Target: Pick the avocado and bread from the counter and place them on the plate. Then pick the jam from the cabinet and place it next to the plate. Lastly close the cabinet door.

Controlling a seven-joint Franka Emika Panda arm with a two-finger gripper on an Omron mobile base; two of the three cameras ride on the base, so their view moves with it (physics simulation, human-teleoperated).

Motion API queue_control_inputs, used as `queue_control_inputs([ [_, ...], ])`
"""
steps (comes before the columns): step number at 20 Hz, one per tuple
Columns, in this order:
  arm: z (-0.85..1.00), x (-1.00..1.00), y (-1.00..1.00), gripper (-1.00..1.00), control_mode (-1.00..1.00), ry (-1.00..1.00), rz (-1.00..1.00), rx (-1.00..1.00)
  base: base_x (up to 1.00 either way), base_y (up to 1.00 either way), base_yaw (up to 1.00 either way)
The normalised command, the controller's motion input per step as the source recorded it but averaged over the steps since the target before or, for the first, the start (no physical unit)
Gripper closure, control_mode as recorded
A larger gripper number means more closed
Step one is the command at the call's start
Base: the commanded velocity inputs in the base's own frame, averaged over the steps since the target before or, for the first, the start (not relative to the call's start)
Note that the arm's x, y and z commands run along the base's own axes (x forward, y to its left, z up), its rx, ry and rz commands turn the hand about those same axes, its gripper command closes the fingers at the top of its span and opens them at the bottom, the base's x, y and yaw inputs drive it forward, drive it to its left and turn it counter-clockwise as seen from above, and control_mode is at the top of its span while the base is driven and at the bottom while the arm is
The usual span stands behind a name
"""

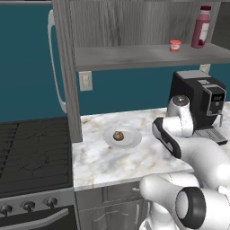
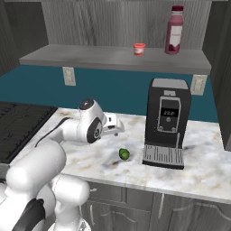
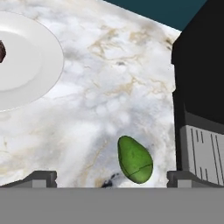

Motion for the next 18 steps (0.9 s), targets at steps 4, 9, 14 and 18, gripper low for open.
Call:
queue_control_inputs([
  [4,0.0,-0.1,-0.18,-1.0,-1.0,0.03,0.0,0.0,0.0,0.0,0.0],
  [9,0.0,-0.1,-0.2,-1.0,-1.0,0.0,0.0,0.0,0.0,0.0,0.0],
  [14,-0.04,-0.02,-0.17,-1.0,-1.0,0.03,0.0,0.0,0.0,0.0,0.0],
  [18,-0.12,0.0,-0.14,-1.0,-1.0,0.08,0.0,0.0,0.0,0.0,0.0],
])
